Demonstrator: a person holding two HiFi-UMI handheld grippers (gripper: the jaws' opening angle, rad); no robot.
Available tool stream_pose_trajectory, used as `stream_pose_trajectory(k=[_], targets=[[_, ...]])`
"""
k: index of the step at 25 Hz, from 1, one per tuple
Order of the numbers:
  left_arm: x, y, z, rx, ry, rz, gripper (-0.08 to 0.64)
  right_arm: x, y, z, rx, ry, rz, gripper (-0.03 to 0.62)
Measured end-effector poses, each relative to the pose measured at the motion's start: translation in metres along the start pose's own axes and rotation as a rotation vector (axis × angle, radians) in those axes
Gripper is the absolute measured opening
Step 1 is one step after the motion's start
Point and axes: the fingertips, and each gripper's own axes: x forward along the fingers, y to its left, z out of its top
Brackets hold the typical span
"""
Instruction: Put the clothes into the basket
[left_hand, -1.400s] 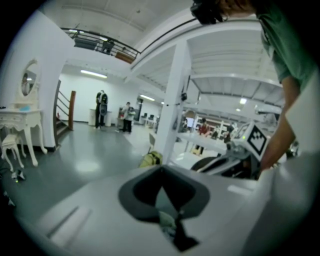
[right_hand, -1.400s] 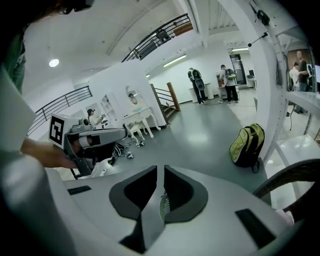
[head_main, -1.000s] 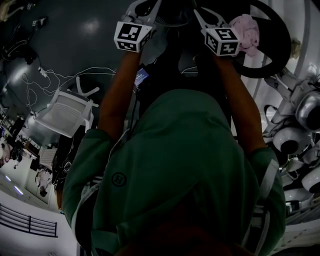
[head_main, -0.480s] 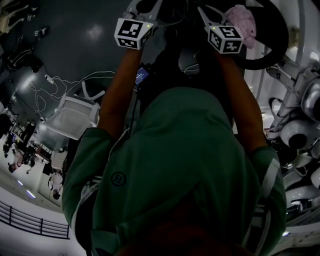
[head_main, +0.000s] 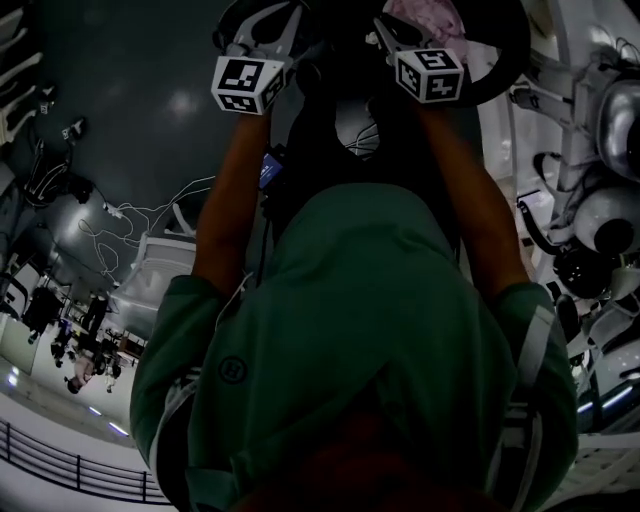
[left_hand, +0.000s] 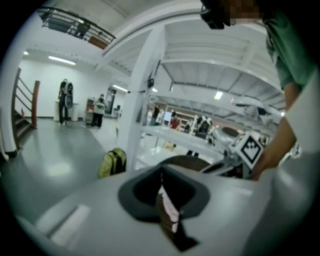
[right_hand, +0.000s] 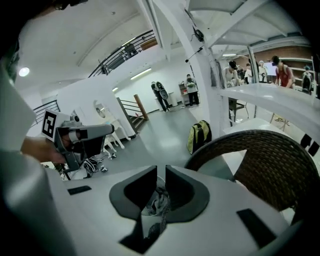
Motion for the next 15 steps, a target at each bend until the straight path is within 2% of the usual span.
stream_pose_trajectory(k=[6, 11, 15], targets=[[0.069, -0.056, -0.026, -0.006, 0.074, -0.076, 0.006, -0.031, -0.090, -0.049, 0.104, 0.040, -0.113, 0.039], [0.122, -0.095, -0.062, -0.039, 0.136, -0.132, 0.009, -0.043, -0.157, -0.082, 0.182, 0.060, -0.187, 0.108], [0.163, -0.118, -0.100, -0.086, 0.183, -0.150, 0.042, -0.040, -0.200, -0.102, 0.194, 0.074, -0.214, 0.149]])
